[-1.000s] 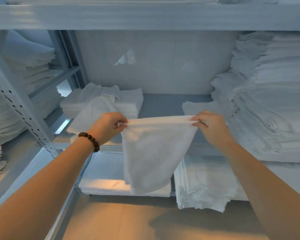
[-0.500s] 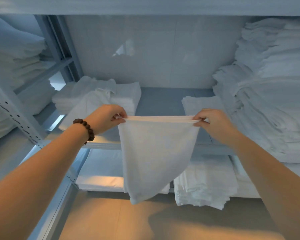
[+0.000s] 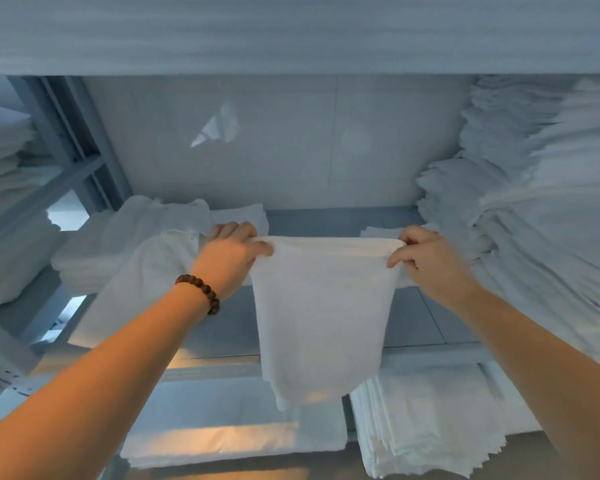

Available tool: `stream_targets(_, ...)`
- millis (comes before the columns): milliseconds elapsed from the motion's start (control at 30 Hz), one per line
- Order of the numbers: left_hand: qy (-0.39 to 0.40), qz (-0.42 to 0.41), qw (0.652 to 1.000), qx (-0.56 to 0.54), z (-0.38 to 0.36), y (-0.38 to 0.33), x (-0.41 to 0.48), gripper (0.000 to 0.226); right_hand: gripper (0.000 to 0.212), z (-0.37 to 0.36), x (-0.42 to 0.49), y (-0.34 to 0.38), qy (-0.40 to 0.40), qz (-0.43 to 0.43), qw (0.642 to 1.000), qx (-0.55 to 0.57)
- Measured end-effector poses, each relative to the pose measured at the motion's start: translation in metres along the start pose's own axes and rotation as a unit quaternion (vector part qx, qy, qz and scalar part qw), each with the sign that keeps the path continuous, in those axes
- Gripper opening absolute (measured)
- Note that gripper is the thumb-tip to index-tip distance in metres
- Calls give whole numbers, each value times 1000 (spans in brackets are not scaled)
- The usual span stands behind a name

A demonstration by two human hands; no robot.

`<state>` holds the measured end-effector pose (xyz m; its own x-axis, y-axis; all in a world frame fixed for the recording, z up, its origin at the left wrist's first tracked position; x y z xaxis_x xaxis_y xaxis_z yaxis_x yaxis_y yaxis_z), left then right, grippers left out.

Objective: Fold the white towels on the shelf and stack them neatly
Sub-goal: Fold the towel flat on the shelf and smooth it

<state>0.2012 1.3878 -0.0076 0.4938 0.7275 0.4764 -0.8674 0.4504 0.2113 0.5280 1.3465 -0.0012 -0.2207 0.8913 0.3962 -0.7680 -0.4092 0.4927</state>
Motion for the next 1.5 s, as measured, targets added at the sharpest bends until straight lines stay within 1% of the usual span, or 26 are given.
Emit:
stream_targets(33, -3, 8, 1000, 22, -10, 1, 8, 36, 23, -5, 6, -1, -5, -20, 999, -25)
stream_targets(67, 5, 16, 999, 48, -21, 2, 15, 39, 21, -9, 13, -2, -24, -12, 998, -55)
stream_targets(133, 36, 25, 995, 94, -43, 3, 28, 40, 23, -21, 25, -12, -58, 33, 986, -152)
stream_targets(167, 40, 27, 993, 106, -54, 4, 34, 36, 27, -28, 32, -19, -44, 13, 979, -197)
stream_targets(200, 39, 30, 993, 109, -64, 4, 40, 31, 29, -37, 39, -27, -20, -30, 973, -229)
stream_targets(233, 38, 36, 993, 106, -74, 5, 46, 28, 30, -46, 46, -37, -1, -73, 969, -238)
stream_targets(300, 56, 43, 991, 109, -97, 4, 58, 30, 31, -64, 61, -59, 16, -123, 963, -238)
stream_targets(400, 104, 49, 987, 116, -135, 2, 75, 38, 34, -96, 80, -86, 25, -148, 961, -231)
stream_targets(533, 143, 66, 983, 97, -195, -2, 92, 42, 45, -142, 106, -128, 62, -176, 957, -222)
stream_targets(667, 197, 102, 972, 75, -260, -7, 109, 46, 52, -186, 128, -174, 106, -177, 949, -238)
stream_targets(767, 232, 111, 963, 80, -308, -6, 120, 51, 55, -212, 145, -210, 139, -162, 941, -262)
stream_targets(900, 264, 118, 953, 90, -356, 0, 139, 60, 56, -237, 169, -246, 139, -139, 941, -275)
stream_targets(1000, 267, 133, 950, 85, -380, 2, 146, 60, 59, -252, 179, -263, 146, -141, 935, -291)
stream_targets(1067, 269, 145, 950, 63, -389, 1, 146, 61, 58, -259, 181, -269, 153, -150, 931, -294)
stream_targets(1167, 261, 133, 954, 67, -389, -8, 143, 66, 54, -265, 176, -268, 167, -130, 937, -278)
stream_targets(1233, 259, 118, 957, 63, -380, -21, 135, 67, 53, -266, 166, -259, 180, -113, 948, -235)
stream_targets(1300, 271, 103, 956, 37, -368, -40, 122, 67, 53, -266, 149, -247, 196, -103, 958, -184)
stream_targets(1433, 307, 62, 949, -27, -333, -87, 81, 65, 55, -264, 102, -215, 242, -116, 956, -122)
stream_targets(1500, 321, 52, 944, -51, -315, -106, 56, 64, 56, -262, 76, -198, 245, -130, 955, -102)
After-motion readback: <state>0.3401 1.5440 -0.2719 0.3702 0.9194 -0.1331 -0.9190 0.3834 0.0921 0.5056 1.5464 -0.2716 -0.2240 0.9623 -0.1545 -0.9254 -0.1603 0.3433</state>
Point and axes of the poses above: each hand's wrist, its own x-axis towards the middle knuckle, its own z-axis out of the back of the hand, y = z × x, the point moved 1 cm from there along x, towards the middle knuckle, and after that the axes turned 12 degrees about x, right-handed, at the moved point
